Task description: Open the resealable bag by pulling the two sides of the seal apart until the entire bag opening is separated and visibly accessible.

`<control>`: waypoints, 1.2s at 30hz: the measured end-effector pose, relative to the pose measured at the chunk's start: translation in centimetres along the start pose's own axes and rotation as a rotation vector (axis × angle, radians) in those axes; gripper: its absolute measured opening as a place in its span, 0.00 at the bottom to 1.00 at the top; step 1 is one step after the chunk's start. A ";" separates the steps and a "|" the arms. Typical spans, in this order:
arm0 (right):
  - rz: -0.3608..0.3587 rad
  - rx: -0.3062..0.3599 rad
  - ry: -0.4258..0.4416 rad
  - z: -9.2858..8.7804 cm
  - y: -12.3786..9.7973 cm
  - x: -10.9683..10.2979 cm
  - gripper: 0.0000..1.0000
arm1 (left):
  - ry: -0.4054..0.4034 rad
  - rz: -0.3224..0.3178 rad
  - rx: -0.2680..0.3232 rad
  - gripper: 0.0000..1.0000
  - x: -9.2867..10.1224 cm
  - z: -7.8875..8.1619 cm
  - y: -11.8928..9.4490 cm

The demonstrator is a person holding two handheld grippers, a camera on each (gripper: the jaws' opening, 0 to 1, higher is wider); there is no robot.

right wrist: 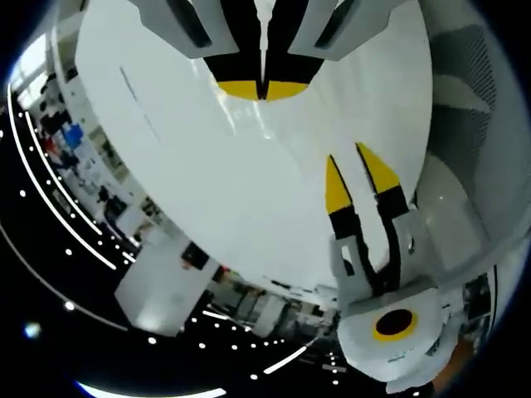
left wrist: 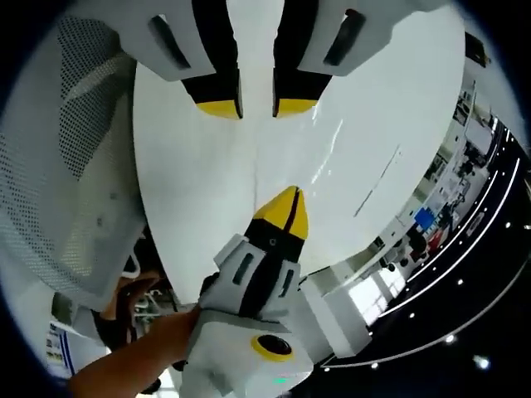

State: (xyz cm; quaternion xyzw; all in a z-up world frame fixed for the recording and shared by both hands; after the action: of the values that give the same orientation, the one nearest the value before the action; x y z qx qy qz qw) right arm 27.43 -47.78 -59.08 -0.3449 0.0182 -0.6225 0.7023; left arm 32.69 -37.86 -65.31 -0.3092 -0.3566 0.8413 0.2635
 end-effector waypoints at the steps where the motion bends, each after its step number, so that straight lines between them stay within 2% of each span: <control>1: 0.000 0.000 0.001 0.0 0.0 0.0 0.00 | -0.003 0.008 0.002 0.11 -0.2 0.0 -0.1; 11: 0.019 -0.016 -0.033 -0.4 0.7 -0.7 0.00 | -0.014 0.054 0.014 0.08 -0.8 -0.3 -0.4; 17: 0.043 -0.030 -0.065 -1.0 1.4 -1.5 0.00 | -0.050 0.094 0.034 0.07 -1.0 -0.9 -1.0; 24: 0.051 -0.051 -0.088 -1.6 2.0 -1.8 0.00 | -0.078 0.103 0.052 0.06 -0.9 -1.4 -1.4; 25: 0.048 -0.052 -0.094 -1.7 2.2 -1.8 0.00 | -0.120 0.089 0.071 0.06 -0.7 -1.6 -1.5; 29: 0.049 -0.071 -0.097 -2.6 2.7 -1.7 0.00 | -0.166 0.093 0.101 0.06 -0.6 -2.3 -2.3; 31: 0.058 -0.092 -0.113 -3.4 3.2 -1.7 0.00 | -0.189 0.097 0.108 0.06 -0.3 -3.2 -3.2; 34: 0.094 -0.142 -0.185 -5.2 4.6 -1.5 0.00 | -0.297 0.125 0.062 0.06 1.0 -7.5 -5.0; 36: 0.141 -0.193 -0.286 -7.0 6.0 -0.8 0.05 | -0.347 0.144 0.056 0.06 1.3 -8.6 -5.5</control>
State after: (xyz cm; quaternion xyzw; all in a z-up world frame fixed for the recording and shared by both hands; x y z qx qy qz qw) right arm 29.22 -50.32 -67.77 -0.4936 0.0020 -0.5118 0.7031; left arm 39.15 -29.92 -66.36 -0.1766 -0.3500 0.9083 0.1457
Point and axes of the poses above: the point that each gripper's makers call its tool centre point, and the gripper's own axes: y roughly forward along the fingers, x roughly to its right, z roughly out of its top, the point moved 8 cm from there along -y, roughly backward along the fingers, and after that the axes turned 4 degrees about -z, right-handed, at the moved point
